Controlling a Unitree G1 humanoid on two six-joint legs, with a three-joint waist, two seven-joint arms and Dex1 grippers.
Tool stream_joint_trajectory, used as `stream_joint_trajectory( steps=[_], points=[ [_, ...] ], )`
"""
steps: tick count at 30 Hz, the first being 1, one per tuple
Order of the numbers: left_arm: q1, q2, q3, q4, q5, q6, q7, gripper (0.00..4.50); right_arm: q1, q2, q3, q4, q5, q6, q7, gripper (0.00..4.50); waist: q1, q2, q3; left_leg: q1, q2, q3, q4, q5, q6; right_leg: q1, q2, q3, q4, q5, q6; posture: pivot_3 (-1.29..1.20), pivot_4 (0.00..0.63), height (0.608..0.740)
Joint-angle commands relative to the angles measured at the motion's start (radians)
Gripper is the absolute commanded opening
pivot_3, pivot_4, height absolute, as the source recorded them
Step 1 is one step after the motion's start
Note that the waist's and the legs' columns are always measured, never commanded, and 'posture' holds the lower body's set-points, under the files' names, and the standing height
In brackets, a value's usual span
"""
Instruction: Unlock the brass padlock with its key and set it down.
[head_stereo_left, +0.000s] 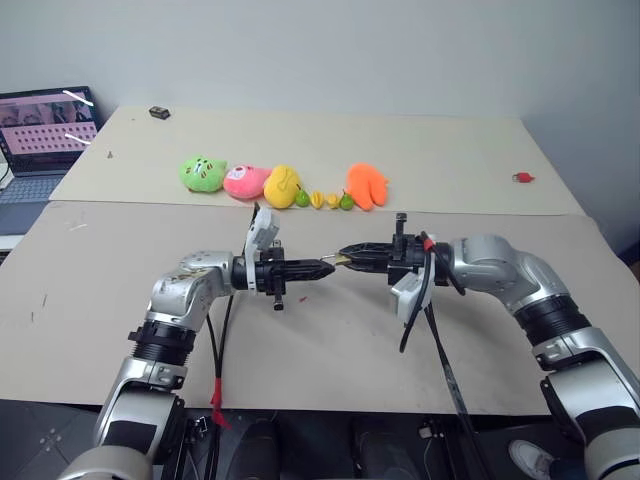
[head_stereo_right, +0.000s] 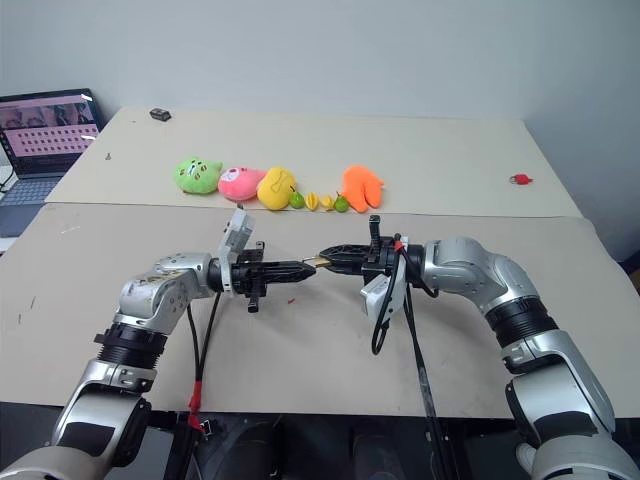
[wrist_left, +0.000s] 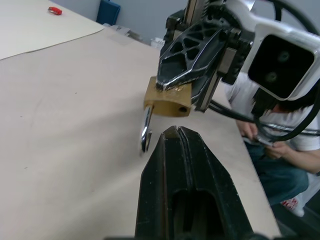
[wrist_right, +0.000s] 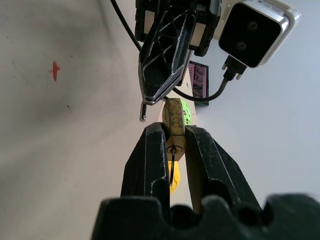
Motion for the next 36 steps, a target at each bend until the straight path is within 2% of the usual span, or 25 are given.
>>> stream_joint_trajectory(
  steps=[1,5,12,20,24,28,33,36],
  points=[
    [-0.049,-0.028,0.011,0.078,0.086,-0.153,0.085,0.01,-0.032,0.002,-0.03,-0.025,0.041,0.011,-0.006,0.1,0.0,0.0,0.0,0.0,0.0,0.0,0.0,0.0,0.0,0.0,0.0,0.0,0.0,0.0,0.0,0.0,0.15,0.722],
    [-0.1,-0.052,0.039,0.203,0.152,-0.277,0.177,0.01,-0.027,0.001,-0.034,-0.023,0.037,0.013,-0.01,0.1,0.001,0.0,0.0,0.0,0.0,0.0,0.0,0.0,0.0,0.0,0.0,0.0,0.0,0.0,0.0,0.0,0.15,0.722],
    [-0.083,-0.054,0.06,0.178,0.129,-0.273,0.156,0.01,-0.023,0.004,-0.033,-0.018,0.034,0.018,-0.015,0.1,0.0,0.0,0.0,-0.001,0.0,0.0,0.0,0.0,0.0,0.0,0.0,0.0,0.0,0.0,0.0,0.0,0.15,0.722],
    [-0.09,-0.047,0.108,0.159,0.086,-0.18,0.172,0.01,0.002,0.081,-0.002,0.011,-0.034,0.037,-0.061,0.1,-0.003,0.0,0.0,0.0,0.0,0.0,0.0,0.0,0.0,0.0,0.0,0.0,0.0,0.0,0.0,0.0,0.15,0.722],
    [-0.094,-0.043,0.141,0.153,0.069,-0.142,0.201,0.01,-0.021,0.166,0.05,0.112,-0.235,0.048,-0.219,0.1,-0.002,0.0,0.0,0.0,0.0,0.0,0.0,0.0,0.0,0.0,0.0,0.0,0.001,0.0,0.0,0.0,0.15,0.722],
    [-0.078,-0.037,0.164,0.11,0.052,-0.107,0.219,0.01,-0.053,0.193,0.108,0.205,-0.372,0.039,-0.365,0.1,-0.001,0.0,0.0,0.0,0.0,0.0,0.0,0.0,0.0,-0.001,0.0,0.0,0.001,0.0,0.0,0.0,0.15,0.722],
    [-0.053,-0.01,0.185,0.04,0.008,-0.004,0.221,0.01,-0.015,0.174,0.148,0.189,-0.383,-0.024,-0.395,0.1,-0.001,0.0,0.0,-0.001,-0.001,0.0,0.0,0.0,-0.001,-0.001,-0.001,0.0,0.0,0.0,0.0,0.0,0.15,0.722],
    [-0.003,0.07,0.178,-0.037,-0.049,0.122,0.142,0.01,0.008,0.146,0.152,0.168,-0.342,-0.047,-0.372,0.1,-0.004,0.0,0.0,0.0,-0.001,0.0,0.0,0.0,0.0,0.0,-0.001,0.0,0.001,0.0,0.0,0.0,0.15,0.722]
  ],
)
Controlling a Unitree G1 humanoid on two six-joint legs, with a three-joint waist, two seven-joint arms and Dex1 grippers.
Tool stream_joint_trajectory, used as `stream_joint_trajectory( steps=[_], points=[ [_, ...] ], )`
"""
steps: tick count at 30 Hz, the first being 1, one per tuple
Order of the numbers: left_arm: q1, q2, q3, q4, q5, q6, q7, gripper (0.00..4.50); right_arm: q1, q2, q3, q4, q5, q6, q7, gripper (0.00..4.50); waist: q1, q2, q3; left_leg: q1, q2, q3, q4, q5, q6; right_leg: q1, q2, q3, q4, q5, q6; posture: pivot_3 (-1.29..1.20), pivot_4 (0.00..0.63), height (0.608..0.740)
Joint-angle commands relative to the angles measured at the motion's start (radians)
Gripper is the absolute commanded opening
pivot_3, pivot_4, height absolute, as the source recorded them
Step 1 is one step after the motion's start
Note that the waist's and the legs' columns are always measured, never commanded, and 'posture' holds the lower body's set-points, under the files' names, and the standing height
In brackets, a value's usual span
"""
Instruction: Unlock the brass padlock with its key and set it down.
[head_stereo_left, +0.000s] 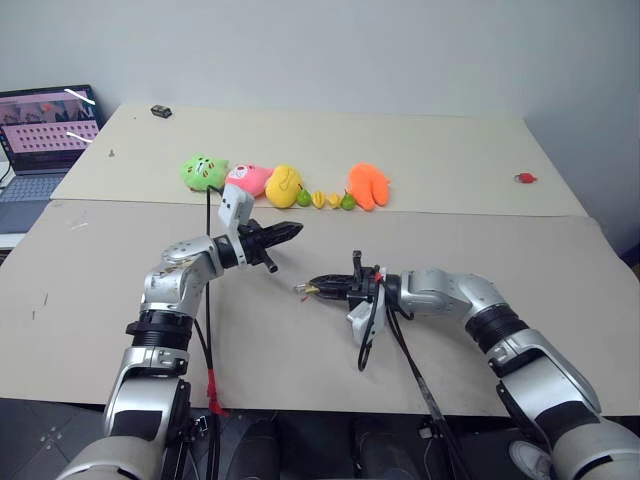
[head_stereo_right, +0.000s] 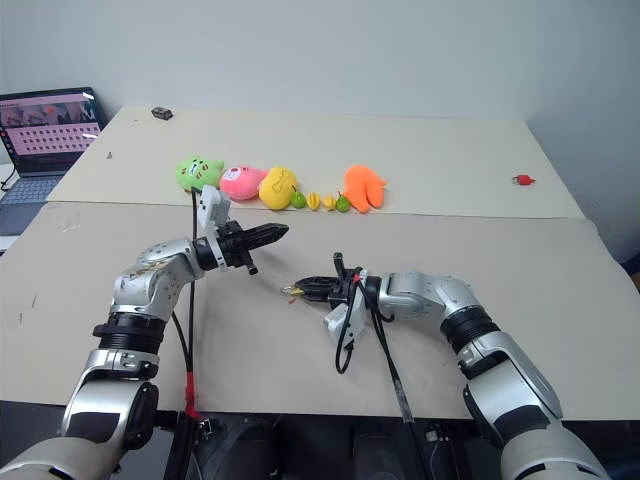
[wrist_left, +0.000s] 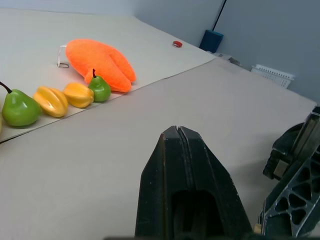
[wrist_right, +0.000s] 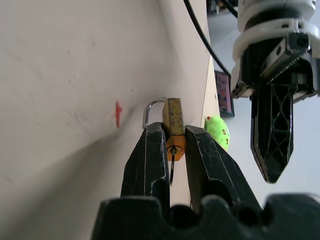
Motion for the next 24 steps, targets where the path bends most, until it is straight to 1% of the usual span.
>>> stream_joint_trajectory(
  steps=[1,6,9,12,15,21,24],
  points=[
    [0.049,0.103,0.008,-0.117,-0.085,0.144,-0.105,0.01,0.023,-0.036,-0.012,-0.046,0.065,-0.038,0.011,0.1,-0.002,0.0,0.0,0.0,0.0,0.0,0.0,0.0,0.0,0.0,0.0,0.0,0.0,0.0,0.0,0.0,0.15,0.722],
    [0.165,0.313,-0.043,-0.23,-0.173,0.325,-0.319,0.01,0.056,-0.06,-0.011,-0.083,0.105,-0.042,0.048,0.1,-0.021,0.0,0.0,0.001,0.001,0.0,-0.001,0.0,0.0,0.0,0.001,0.0,0.0,0.0,-0.001,0.0,0.15,0.722],
    [0.205,0.384,-0.054,-0.251,-0.174,0.317,-0.387,0.01,0.075,-0.065,-0.013,-0.11,0.131,-0.036,0.072,0.1,-0.023,0.0,0.0,0.003,0.001,0.0,-0.002,0.0,0.0,0.001,0.001,0.0,0.001,-0.001,-0.001,0.0,0.15,0.722],
    [0.226,0.41,-0.059,-0.251,-0.145,0.265,-0.409,0.01,0.092,-0.07,-0.013,-0.136,0.155,-0.037,0.098,0.1,-0.019,0.0,0.0,0.004,0.001,0.0,-0.002,0.0,0.0,0.001,0.001,0.0,0.002,-0.001,-0.001,0.0,0.15,0.722],
    [0.239,0.414,-0.063,-0.258,-0.132,0.232,-0.413,0.01,0.107,-0.076,-0.016,-0.162,0.17,-0.033,0.118,0.1,-0.018,0.0,0.0,0.003,0.001,0.001,-0.002,0.0,0.0,0.001,0.0,0.0,0.001,-0.001,-0.001,0.0,0.15,0.722],
    [0.258,0.406,-0.072,-0.305,-0.142,0.228,-0.412,0.01,0.146,-0.093,-0.018,-0.229,0.196,-0.032,0.16,0.1,-0.018,0.0,0.0,0.003,0.001,0.0,-0.002,0.0,0.0,0.001,0.001,0.0,0.002,-0.001,-0.002,0.0,0.15,0.722],
    [0.262,0.403,-0.077,-0.347,-0.156,0.24,-0.412,0.01,0.193,-0.123,-0.004,-0.266,0.168,-0.065,0.172,0.1,-0.015,0.0,0.0,0.003,0.001,0.001,-0.002,0.0,0.0,0.001,0.001,0.0,0.002,-0.001,-0.002,0.0,0.15,0.722]
  ],
)
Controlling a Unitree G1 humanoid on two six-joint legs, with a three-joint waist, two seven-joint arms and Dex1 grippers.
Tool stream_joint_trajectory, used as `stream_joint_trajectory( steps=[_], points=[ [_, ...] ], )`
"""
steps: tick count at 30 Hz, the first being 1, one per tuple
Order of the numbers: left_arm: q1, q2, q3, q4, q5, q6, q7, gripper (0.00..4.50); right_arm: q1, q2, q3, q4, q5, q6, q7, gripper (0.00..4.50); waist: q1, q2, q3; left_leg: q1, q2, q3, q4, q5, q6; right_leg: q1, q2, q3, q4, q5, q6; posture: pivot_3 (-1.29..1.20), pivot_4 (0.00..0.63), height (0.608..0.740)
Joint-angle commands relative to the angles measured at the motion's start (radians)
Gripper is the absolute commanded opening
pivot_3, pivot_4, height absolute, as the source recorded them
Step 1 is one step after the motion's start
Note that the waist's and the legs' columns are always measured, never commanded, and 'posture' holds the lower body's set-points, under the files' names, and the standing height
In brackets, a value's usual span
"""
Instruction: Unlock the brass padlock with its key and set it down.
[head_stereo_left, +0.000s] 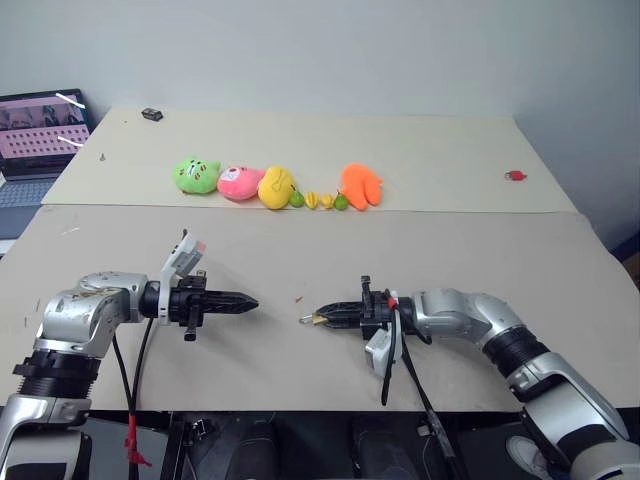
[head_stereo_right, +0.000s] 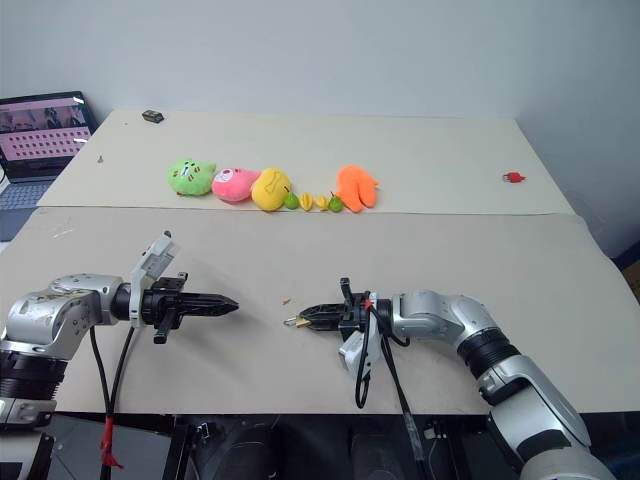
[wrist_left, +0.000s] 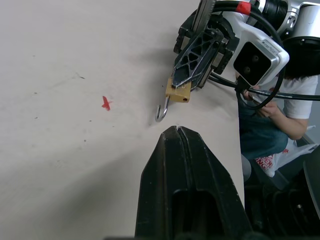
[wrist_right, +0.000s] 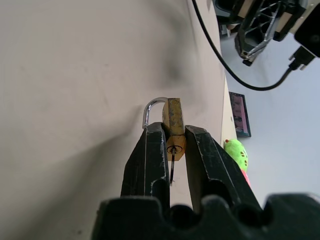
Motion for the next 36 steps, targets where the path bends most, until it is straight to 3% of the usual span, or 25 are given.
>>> stream_joint_trajectory(
  steps=[1,16,19,23,25,30,36],
  points=[
    [0.004,0.004,0.002,-0.076,-0.034,0.001,-0.016,0.01,0.043,-0.036,-0.005,-0.055,0.003,-0.038,0.007,0.1,0.003,0.0,0.0,0.0,0.0,0.0,0.0,0.0,0.0,0.0,0.0,0.0,0.0,0.0,0.0,0.0,0.15,0.722],
    [-0.017,-0.022,-0.025,-0.132,-0.059,0.017,0.008,0.01,0.118,-0.048,0.007,0.036,-0.126,0.013,-0.083,0.1,0.011,-0.004,-0.003,0.004,0.0,0.0,0.0,0.0,0.0,0.004,0.0,0.0,-0.001,0.0,0.0,0.0,0.15,0.722],
    [-0.029,-0.037,-0.03,-0.122,-0.054,0.009,0.021,0.01,0.114,-0.04,0.025,0.072,-0.157,0.044,-0.092,0.1,0.015,-0.006,-0.003,0.011,0.0,0.0,0.0,0.0,0.0,0.012,0.0,0.0,-0.003,-0.002,0.001,0.0,0.15,0.722],
    [-0.04,-0.057,-0.035,-0.116,-0.053,0.009,0.039,0.01,0.089,0.011,0.038,0.153,-0.152,0.103,-0.11,0.1,0.012,-0.019,-0.012,0.024,0.001,0.0,-0.001,-0.001,0.001,0.026,0.0,0.0,-0.004,-0.011,0.0,0.0,0.15,0.722],
    [-0.039,-0.061,-0.036,-0.119,-0.056,0.013,0.043,0.0,0.076,0.041,0.029,0.176,-0.112,0.12,-0.107,1.12,0.004,-0.025,-0.015,0.034,0.002,0.0,-0.003,-0.001,0.001,0.035,0.0,0.0,-0.005,-0.012,-0.001,0.0,0.15,0.722],
    [-0.045,-0.065,-0.035,-0.117,-0.062,0.017,0.048,0.0,0.047,0.046,0.036,0.212,-0.103,0.154,-0.062,2.7,-0.01,-0.026,-0.017,0.037,0.002,0.0,-0.007,-0.001,0.001,0.035,0.001,0.001,-0.005,-0.012,-0.002,0.0,0.15,0.722],
    [-0.063,-0.074,-0.031,-0.111,-0.079,0.036,0.057,0.0,-0.004,0.002,0.025,0.262,-0.013,0.125,-0.023,2.7,-0.007,-0.024,-0.015,0.041,0.002,0.001,-0.012,-0.001,0.001,0.035,0.002,0.002,-0.004,-0.014,-0.005,0.0,0.15,0.722]
  ],
)
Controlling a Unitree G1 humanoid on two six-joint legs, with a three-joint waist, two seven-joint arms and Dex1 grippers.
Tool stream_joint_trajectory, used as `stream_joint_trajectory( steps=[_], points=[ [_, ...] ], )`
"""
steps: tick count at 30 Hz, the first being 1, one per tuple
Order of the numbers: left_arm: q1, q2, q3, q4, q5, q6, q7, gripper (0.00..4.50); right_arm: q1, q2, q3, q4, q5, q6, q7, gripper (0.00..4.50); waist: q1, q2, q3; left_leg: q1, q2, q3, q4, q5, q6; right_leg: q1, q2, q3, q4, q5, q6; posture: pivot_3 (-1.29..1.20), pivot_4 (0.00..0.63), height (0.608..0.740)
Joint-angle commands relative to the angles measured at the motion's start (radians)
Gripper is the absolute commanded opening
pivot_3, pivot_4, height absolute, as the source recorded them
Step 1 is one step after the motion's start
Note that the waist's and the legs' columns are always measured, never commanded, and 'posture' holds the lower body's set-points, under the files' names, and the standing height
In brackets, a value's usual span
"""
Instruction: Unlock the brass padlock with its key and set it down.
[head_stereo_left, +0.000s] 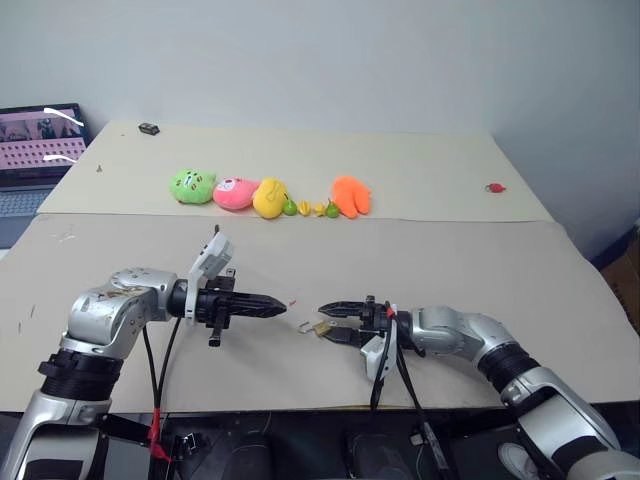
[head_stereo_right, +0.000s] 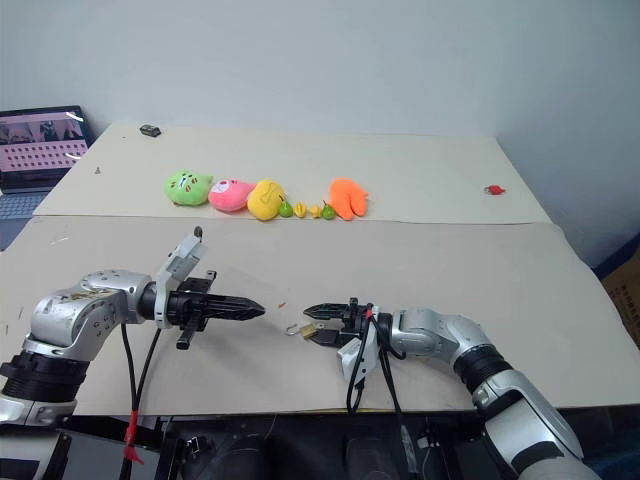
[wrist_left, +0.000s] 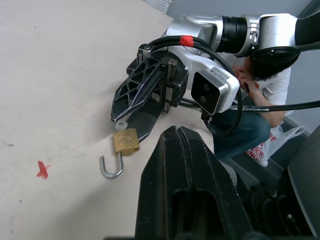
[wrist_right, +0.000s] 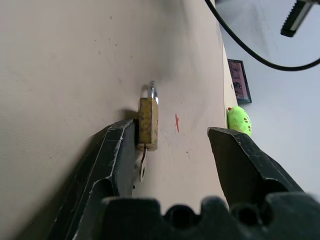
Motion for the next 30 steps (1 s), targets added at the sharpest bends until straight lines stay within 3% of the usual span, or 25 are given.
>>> stream_joint_trajectory(
  steps=[1,4,7,13,20,27,30],
  points=[
    [-0.027,-0.005,0.012,-0.013,-0.027,0.013,0.002,0.0,-0.011,-0.061,-0.003,0.106,0.192,0.056,0.22,2.7,0.001,0.0,0.0,0.0,0.0,0.0,0.0,0.0,0.0,0.0,0.0,0.0,0.0,0.0,0.0,0.0,0.15,0.722],
    [-0.028,-0.006,0.01,-0.018,-0.03,0.02,0.001,0.0,-0.023,-0.123,0.008,0.073,0.501,0.082,0.526,2.7,0.013,0.005,0.003,-0.003,-0.002,0.0,0.001,0.0,0.0,0.0,-0.001,0.0,-0.001,0.0,0.002,0.0,0.15,0.722],
    [-0.028,-0.014,0.016,-0.015,-0.035,0.025,0.01,0.0,-0.072,-0.206,-0.015,0.036,0.664,0.145,0.752,2.7,0.026,0.01,0.007,-0.01,-0.004,0.0,0.003,0.0,0.0,-0.003,-0.003,0.001,-0.001,-0.001,0.004,0.0,0.15,0.722],
    [-0.027,-0.036,0.058,-0.003,-0.068,0.05,0.064,0.0,-0.163,-0.209,-0.163,0.053,0.856,0.34,0.94,2.7,0.022,0.014,0.016,-0.014,-0.003,-0.001,0.002,0.0,0.001,-0.008,-0.002,0.0,-0.001,0.002,0.009,0.0,0.15,0.722],
    [0.008,-0.143,0.175,-0.045,-0.057,0.016,0.319,0.0,-0.142,-0.091,-0.402,-0.005,1.072,0.753,0.874,2.7,0.023,0.015,0.022,-0.019,-0.003,-0.001,0.002,0.0,0.001,-0.013,-0.002,0.0,0.0,0.004,0.007,0.0,0.15,0.722],
    [0.182,-0.18,0.335,-0.223,-0.146,0.062,0.514,0.0,0.131,0.013,-0.633,-0.327,1.364,1.349,0.619,2.7,0.035,0.016,0.023,-0.03,-0.004,-0.002,0.004,0.0,0.0,-0.022,-0.004,-0.002,0.0,0.008,0.004,0.0,0.15,0.722],
    [0.261,-0.195,0.377,-0.273,-0.135,0.03,0.578,0.0,0.233,0.054,-0.693,-0.456,1.435,1.502,0.517,2.7,0.034,0.017,0.024,-0.031,-0.005,-0.002,0.005,0.0,0.0,-0.023,-0.004,-0.001,0.001,0.008,0.005,0.0,0.15,0.722]
  ],
)
